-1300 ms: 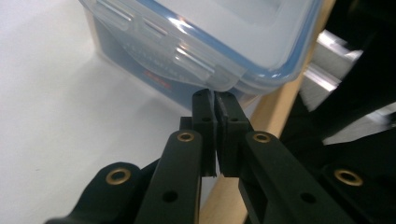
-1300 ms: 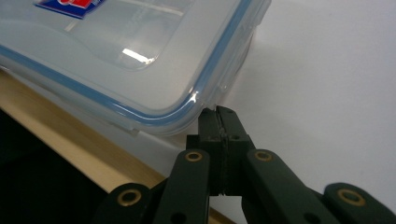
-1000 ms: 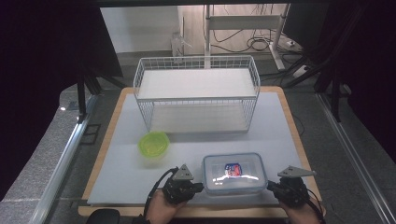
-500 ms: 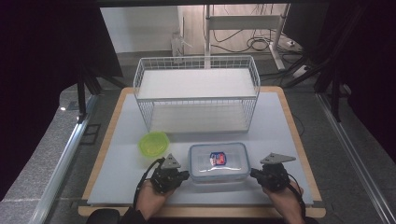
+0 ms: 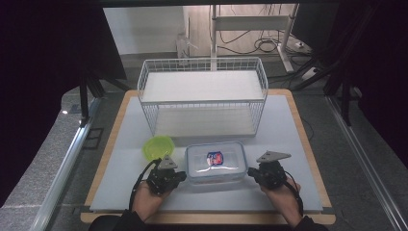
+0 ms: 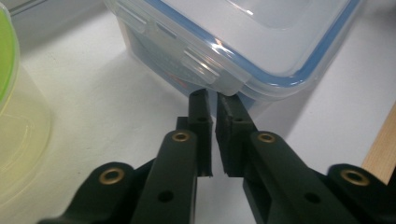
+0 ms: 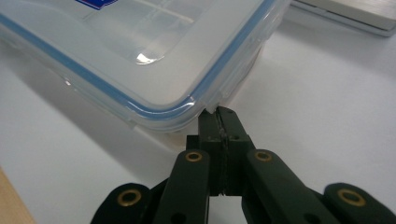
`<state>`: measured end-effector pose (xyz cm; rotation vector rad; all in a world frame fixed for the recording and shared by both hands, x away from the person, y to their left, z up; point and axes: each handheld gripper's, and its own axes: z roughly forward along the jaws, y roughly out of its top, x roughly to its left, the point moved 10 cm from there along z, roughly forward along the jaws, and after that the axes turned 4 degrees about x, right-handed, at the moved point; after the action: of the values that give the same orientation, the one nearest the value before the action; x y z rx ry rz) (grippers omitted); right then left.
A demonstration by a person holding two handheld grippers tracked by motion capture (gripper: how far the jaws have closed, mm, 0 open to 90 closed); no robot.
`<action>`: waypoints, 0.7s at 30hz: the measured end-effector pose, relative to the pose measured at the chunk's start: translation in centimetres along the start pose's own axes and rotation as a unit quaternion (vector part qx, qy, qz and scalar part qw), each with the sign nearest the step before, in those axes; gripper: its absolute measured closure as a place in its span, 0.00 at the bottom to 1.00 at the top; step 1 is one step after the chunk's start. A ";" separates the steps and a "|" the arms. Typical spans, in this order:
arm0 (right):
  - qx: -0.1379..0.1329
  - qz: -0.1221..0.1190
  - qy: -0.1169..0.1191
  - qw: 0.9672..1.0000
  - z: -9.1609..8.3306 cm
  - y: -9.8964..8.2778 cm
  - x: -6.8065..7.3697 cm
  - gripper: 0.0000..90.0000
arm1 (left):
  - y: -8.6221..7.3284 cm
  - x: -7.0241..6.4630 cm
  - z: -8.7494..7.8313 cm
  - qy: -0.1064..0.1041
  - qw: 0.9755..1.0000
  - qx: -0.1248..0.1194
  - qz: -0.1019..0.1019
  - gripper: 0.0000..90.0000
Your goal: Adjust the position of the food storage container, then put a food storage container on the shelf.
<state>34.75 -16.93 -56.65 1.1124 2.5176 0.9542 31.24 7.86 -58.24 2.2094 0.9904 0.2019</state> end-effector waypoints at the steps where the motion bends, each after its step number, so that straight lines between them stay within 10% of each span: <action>1: -0.001 -0.001 0.000 1.000 -0.1 0.0 0.0 1.00 | 0.0 0.0 -0.1 0.002 1.000 0.000 0.001 0.93; 10: -0.007 -0.012 -0.004 1.000 -1.6 -0.6 -0.5 0.83 | -1.2 1.0 -2.6 0.034 0.999 -0.032 0.013 0.66; 14: -0.006 -0.020 -0.015 1.000 -2.2 -1.4 -1.2 0.65 | -1.9 1.2 -3.5 0.044 0.997 -0.053 0.027 0.35; 21: -0.025 -0.015 -0.007 1.000 -2.5 -1.0 -1.7 0.35 | -1.7 1.0 -3.2 0.028 0.997 -0.062 0.026 0.19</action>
<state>34.23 -19.82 -55.49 1.0592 2.4782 0.9912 29.61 11.08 -57.07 2.1278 0.9271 0.3420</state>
